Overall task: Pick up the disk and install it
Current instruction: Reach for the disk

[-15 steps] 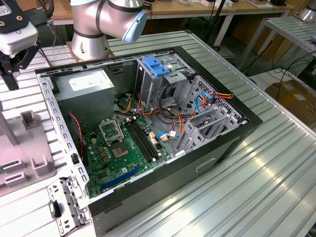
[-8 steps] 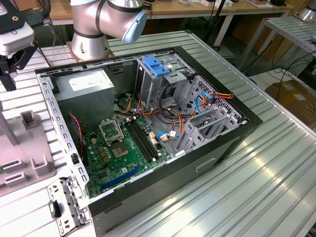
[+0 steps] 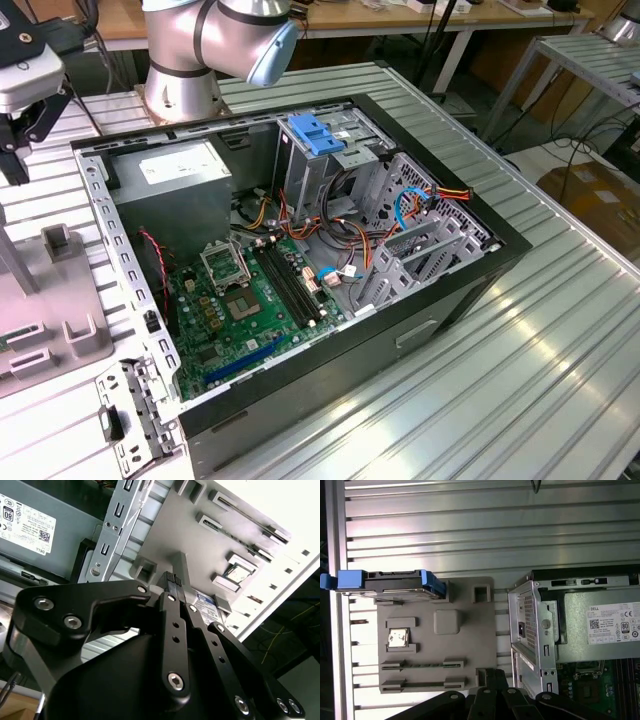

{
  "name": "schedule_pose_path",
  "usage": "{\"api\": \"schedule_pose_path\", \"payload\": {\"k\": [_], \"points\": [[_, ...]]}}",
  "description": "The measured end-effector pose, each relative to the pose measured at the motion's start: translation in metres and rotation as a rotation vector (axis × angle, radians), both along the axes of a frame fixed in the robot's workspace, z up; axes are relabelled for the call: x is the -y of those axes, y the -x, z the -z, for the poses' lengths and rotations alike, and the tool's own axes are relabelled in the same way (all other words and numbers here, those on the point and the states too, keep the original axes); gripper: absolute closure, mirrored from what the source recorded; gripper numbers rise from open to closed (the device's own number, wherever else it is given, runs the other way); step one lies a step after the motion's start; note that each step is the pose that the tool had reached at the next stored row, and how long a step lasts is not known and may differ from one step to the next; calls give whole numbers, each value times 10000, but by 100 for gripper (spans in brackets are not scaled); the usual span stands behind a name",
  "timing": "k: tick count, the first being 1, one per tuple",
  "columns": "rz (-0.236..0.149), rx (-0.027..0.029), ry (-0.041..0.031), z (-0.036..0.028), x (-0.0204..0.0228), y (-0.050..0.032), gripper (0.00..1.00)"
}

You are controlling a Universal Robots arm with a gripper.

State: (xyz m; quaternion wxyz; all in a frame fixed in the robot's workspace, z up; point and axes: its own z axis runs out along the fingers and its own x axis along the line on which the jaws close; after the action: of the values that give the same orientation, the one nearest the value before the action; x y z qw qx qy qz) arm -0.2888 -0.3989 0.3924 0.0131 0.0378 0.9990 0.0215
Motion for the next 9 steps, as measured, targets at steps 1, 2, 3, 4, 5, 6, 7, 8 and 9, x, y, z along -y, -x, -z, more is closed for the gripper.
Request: {"api": "schedule_pose_path", "payload": {"k": [1,2,3,4,5,6,7,8,9], "points": [[0,0,-1,0,0,2,89],[1,0,0,0,0,7,89],[0,0,0,0,0,10,89],[1,0,0,0,0,14,89],[0,1,0,0,0,17,89],[0,0,0,0,0,20,89],[0,0,0,0,0,23,89],[0,0,0,0,0,26,89],[0,0,0,0,0,30,89]]}}
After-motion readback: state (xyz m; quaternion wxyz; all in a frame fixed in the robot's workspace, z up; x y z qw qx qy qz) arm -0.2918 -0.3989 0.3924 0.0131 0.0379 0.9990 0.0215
